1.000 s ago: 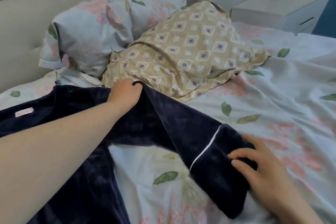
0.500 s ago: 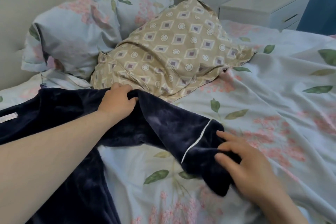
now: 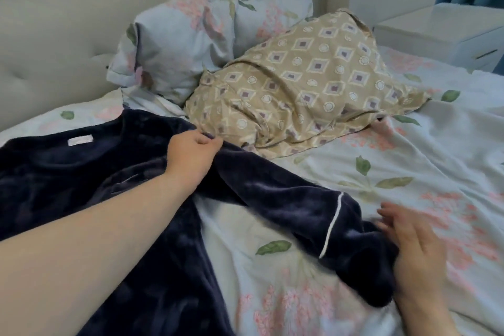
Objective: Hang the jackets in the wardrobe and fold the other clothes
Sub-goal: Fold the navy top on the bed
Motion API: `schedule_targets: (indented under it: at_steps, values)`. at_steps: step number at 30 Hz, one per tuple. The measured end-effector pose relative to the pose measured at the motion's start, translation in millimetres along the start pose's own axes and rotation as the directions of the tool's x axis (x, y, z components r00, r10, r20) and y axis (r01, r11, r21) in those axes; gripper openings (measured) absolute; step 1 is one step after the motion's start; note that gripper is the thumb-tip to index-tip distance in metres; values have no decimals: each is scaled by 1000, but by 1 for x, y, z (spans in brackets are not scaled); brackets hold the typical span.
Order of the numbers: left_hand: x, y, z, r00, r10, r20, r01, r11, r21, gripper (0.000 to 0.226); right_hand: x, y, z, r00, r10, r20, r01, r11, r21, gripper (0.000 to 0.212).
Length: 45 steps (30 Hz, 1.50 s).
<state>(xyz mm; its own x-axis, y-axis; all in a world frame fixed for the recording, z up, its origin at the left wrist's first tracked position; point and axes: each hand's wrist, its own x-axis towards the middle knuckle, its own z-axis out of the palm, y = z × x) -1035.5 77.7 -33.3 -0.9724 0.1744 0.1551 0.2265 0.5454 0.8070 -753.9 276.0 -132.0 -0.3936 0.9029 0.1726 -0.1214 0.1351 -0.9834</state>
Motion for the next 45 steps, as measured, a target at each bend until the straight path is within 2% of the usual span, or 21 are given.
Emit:
schedule_targets:
  at_steps: [1, 3, 5, 6, 8, 10, 13, 17, 21, 24, 25, 28, 29, 32, 33, 36, 39, 40, 42, 43, 45]
  values:
    - [-10, -3, -7, 998, -35, -53, 34, 999, -27, 11, -1, 0, 1, 997, -68, 49, 73, 991, -116, 22]
    - [-27, -11, -15, 973, -205, -111, 181, 964, -197, 35, -3, -5, 3, 964, -102, 247, 181, 929, -324, 28]
    - [-37, -18, -18, 877, -477, -67, 408, 810, -422, 51, -6, -22, 4, 862, 15, 506, 303, 786, -539, 43]
    - [-43, -22, -22, 801, -596, 53, 532, 670, -518, 50, -11, -32, 5, 809, 80, 582, 376, 692, -617, 47]
    - [-57, -33, -30, 662, -663, 350, 701, 384, -601, 42, -26, -51, 9, 748, 176, 640, 450, 574, -684, 39]
    - [-71, -42, -39, 630, -618, 469, 733, 276, -621, 37, -42, -76, 9, 694, 207, 690, 498, 554, -667, 21]
    - [-73, -42, -61, 717, -553, 424, 657, 333, -677, 29, -65, -116, 20, 671, 216, 710, 456, 635, -624, 39]
    - [-52, -23, -119, 790, -486, 375, 570, 354, -742, 28, -106, -167, 51, 606, 213, 766, 366, 780, -507, 25]
    - [-44, -32, -173, 836, -442, 325, 495, 350, -795, 28, -161, -182, 73, 533, 334, 778, 132, 875, -466, 21]
    - [-86, -64, -197, 752, -475, 458, 630, 312, -711, 33, -195, -163, 75, 521, 421, 742, 113, 828, -549, 22]
    - [-107, -78, -199, 694, -486, 532, 712, 347, -611, 42, -201, -157, 72, 477, 481, 736, 71, 813, -578, 21]
    - [-178, -110, -198, 522, -540, 660, 843, 446, -302, 55, -218, -149, 62, 238, 618, 749, -106, 784, -612, 29]
    - [-197, -116, -197, 513, -548, 661, 844, 461, -274, 48, -223, -147, 61, 258, 630, 733, -130, 774, -620, 34]
    - [-232, -116, -188, 499, -556, 665, 843, 488, -225, 27, -232, -137, 64, 517, 614, 596, -222, 769, -600, 37]
    - [-240, -113, -186, 482, -550, 682, 845, 498, -195, 23, -234, -135, 66, 551, 615, 564, -230, 761, -606, 33]
    - [-258, -102, -182, 453, -521, 723, 838, 526, -146, 29, -239, -137, 76, 510, 651, 562, -202, 726, -658, 43]
    - [-266, -99, -182, 536, -483, 692, 800, 553, -234, 37, -239, -140, 78, 422, 704, 571, -327, 705, -629, 30]
    - [-265, -100, -183, 568, -489, 662, 788, 554, -268, 38, -236, -139, 75, 421, 721, 550, -417, 692, -588, 15]
    - [-264, -101, -184, 613, -532, 584, 770, 569, -290, 36, -231, -136, 66, 462, 748, 477, -539, 664, -519, 14]
    - [-264, -103, -183, 636, -561, 530, 746, 621, -240, 33, -232, -134, 60, 487, 741, 463, -514, 672, -534, 15]
    - [-267, -102, -181, 679, -595, 430, 677, 735, -51, 27, -238, -127, 50, 537, 704, 464, -270, 665, -696, 12]
